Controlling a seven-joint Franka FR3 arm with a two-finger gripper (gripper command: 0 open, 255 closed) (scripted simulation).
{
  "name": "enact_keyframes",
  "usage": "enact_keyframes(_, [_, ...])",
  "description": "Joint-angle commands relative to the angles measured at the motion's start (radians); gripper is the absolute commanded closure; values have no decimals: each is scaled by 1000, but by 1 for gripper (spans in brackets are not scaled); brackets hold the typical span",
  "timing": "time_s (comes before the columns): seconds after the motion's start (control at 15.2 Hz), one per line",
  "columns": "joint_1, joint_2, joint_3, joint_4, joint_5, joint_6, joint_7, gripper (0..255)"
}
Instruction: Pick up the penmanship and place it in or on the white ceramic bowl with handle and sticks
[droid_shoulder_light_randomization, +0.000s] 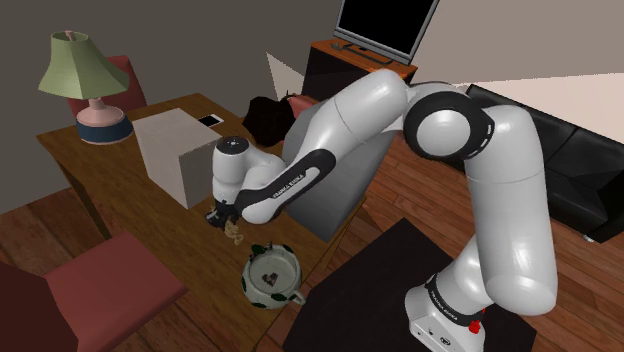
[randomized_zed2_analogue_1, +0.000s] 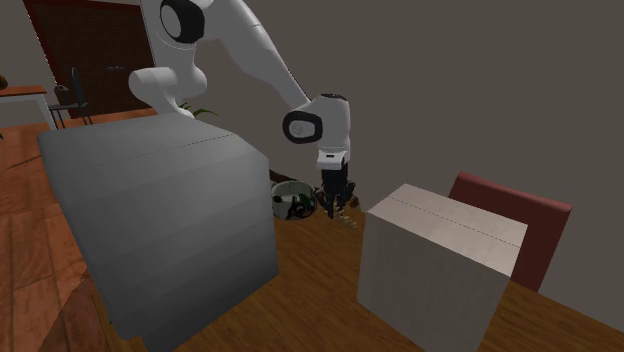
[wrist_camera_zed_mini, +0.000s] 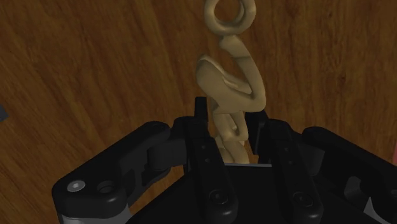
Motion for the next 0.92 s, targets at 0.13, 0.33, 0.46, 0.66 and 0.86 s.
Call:
enact_keyframes(0.13, [-13, -45, 16, -15, 15, -31, -13, 255])
enact_keyframes(0.33, [-21, -77, 28, -22, 28, -56, -22, 255])
enact_keyframes(0.46, [-27, -97, 35, -25, 36, -72, -28, 255])
enact_keyframes(0.66, [-35, -128, 47, -29, 49, -98, -38, 255])
enact_keyframes(0.86, [-42, -157, 57, -31, 62, -125, -48, 255])
